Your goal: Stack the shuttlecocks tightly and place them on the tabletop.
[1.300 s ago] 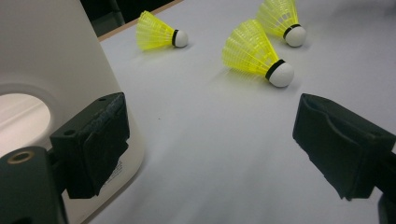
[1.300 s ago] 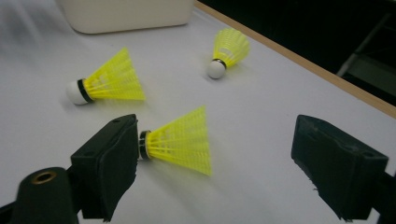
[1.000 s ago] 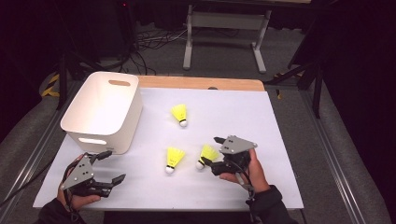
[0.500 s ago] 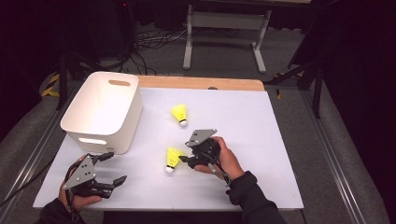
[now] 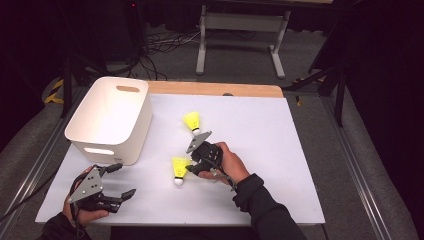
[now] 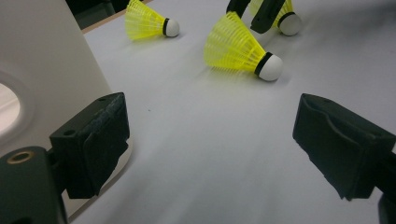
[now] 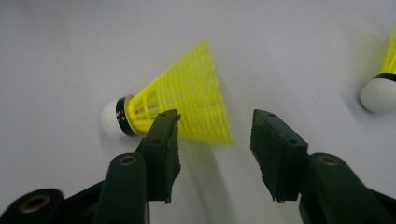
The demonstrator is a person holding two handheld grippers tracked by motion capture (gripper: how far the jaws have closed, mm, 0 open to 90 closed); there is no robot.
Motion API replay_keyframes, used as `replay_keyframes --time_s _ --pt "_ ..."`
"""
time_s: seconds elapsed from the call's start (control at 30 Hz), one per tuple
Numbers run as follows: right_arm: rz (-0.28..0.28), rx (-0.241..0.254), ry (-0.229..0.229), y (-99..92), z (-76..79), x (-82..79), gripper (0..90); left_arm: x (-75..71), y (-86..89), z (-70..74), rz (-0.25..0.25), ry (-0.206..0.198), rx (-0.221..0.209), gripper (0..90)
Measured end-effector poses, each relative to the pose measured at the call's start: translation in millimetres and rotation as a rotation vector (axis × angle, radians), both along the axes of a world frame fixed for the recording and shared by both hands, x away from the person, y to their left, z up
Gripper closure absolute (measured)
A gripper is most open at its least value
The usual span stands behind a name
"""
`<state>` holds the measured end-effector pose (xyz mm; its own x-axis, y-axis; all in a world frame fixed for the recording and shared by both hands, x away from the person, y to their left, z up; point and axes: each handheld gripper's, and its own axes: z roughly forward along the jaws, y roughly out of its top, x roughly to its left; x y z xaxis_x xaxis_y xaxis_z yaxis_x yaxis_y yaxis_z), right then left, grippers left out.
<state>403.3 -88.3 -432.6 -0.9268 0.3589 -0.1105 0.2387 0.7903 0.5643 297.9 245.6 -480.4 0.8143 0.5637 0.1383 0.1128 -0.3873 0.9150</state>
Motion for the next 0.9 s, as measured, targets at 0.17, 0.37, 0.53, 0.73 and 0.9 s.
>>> replay_keyframes --time_s 0.17,0.37,0.53,0.73,0.9 --pt "0.039 -0.023 0.018 3.7 -1.2 1.7 56.9 0.9 -0.4 -1.0 -0.009 0.012 -0.001 11.5" --pt "0.064 0.023 -0.015 17.1 20.2 0.1 50.2 5.6 -10.0 -7.1 -0.034 0.059 0.042 18.7" --pt "0.063 0.028 -0.017 19.5 17.1 -4.0 48.5 19.3 -25.9 -13.1 -0.059 0.149 0.078 25.8" --pt "0.068 0.026 -0.033 23.1 15.9 -5.2 47.6 33.9 -43.5 -12.5 -0.034 0.202 0.075 24.9" --pt "0.084 0.017 -0.021 25.0 13.7 -7.0 49.6 40.5 -60.8 -7.4 -0.036 0.197 0.086 23.0"
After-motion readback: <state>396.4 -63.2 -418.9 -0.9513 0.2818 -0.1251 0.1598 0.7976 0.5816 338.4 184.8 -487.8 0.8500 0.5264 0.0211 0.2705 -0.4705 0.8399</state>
